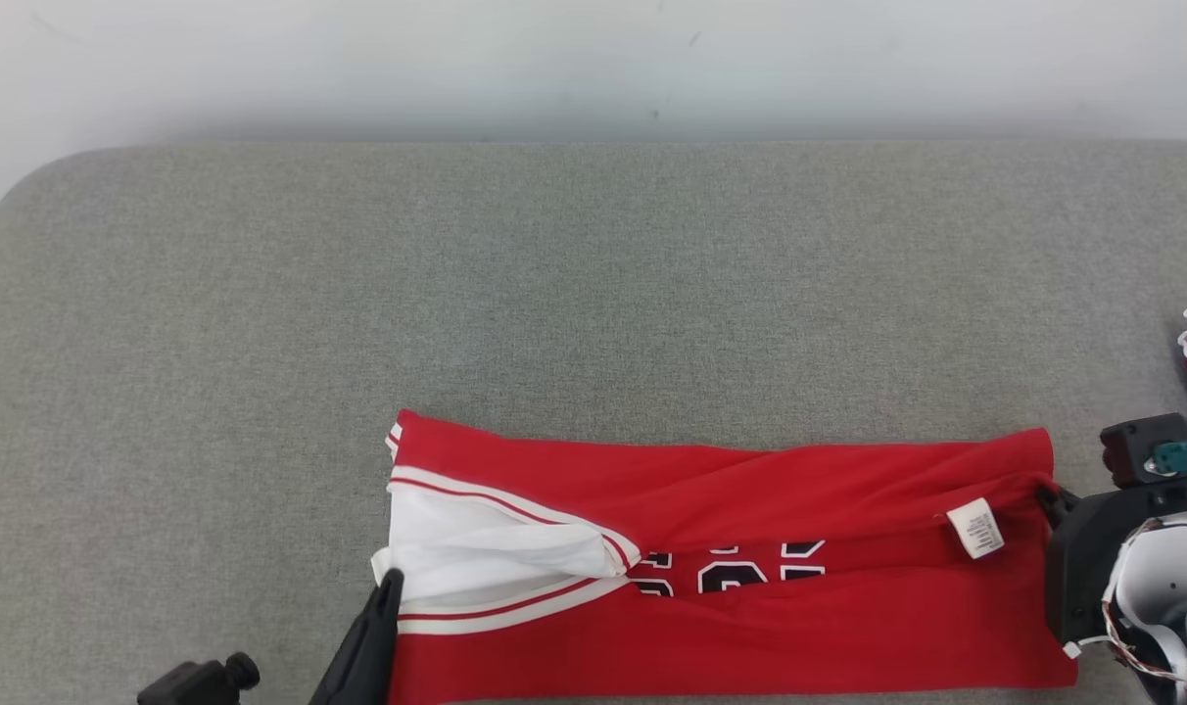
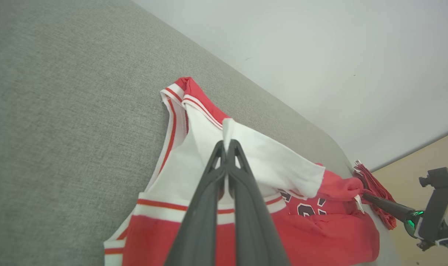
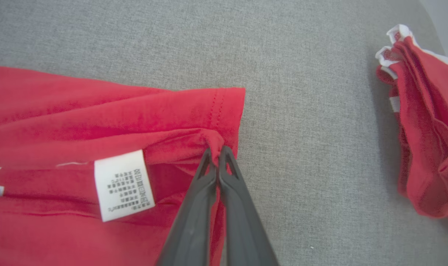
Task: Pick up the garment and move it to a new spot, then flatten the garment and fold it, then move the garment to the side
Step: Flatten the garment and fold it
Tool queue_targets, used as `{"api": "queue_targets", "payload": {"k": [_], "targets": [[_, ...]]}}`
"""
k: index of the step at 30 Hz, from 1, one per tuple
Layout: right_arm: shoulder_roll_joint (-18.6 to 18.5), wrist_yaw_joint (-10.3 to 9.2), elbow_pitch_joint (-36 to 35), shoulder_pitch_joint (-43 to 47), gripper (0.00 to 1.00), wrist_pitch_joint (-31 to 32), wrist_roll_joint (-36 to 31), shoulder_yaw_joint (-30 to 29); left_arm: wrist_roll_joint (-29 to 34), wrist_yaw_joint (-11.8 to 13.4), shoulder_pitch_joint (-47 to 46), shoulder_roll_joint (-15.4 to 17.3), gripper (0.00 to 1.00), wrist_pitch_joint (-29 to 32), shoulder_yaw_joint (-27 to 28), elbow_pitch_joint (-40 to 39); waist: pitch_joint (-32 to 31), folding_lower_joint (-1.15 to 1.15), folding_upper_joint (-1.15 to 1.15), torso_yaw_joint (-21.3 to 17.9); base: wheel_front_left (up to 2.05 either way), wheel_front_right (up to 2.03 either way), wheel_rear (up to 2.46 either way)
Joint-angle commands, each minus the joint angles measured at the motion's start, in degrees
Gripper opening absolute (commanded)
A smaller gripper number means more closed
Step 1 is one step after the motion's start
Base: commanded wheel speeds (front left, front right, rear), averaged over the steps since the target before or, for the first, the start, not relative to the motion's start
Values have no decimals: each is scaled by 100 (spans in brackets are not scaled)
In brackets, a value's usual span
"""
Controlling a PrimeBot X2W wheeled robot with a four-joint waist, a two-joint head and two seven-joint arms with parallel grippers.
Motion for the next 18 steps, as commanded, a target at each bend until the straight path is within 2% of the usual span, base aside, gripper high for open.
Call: {"api": "queue_targets", "payload": {"k": [1,12,13,15,16,18], "targets": [[-39,-13,-35,71,0,-12,-33,-48,-40,10,79,-24,0,-29,-7,1,-24,1,0,5,0,0,0],[187,-13,-72,315,0,42,-155,-158,14,85,219,-51,0,-17,-114,223,-53,1,0,-60,0,0,0],[210,-13,-52,321,100,20,-159,-184,5,100,241,-50,0,25,-133,261,-57,1,0,-62,0,0,0],[258,-13,-17,329,100,-27,-164,-226,23,127,246,-52,0,10,-136,338,-69,1,0,-67,0,0,0],[284,-13,-15,334,100,-90,-146,-254,57,147,250,-50,100,-11,-134,377,-79,1,0,-66,0,0,0],[361,-13,-5,379,100,-182,-82,-329,161,177,259,-28,100,-61,-139,470,-115,1,0,-55,0,0,0]]}}
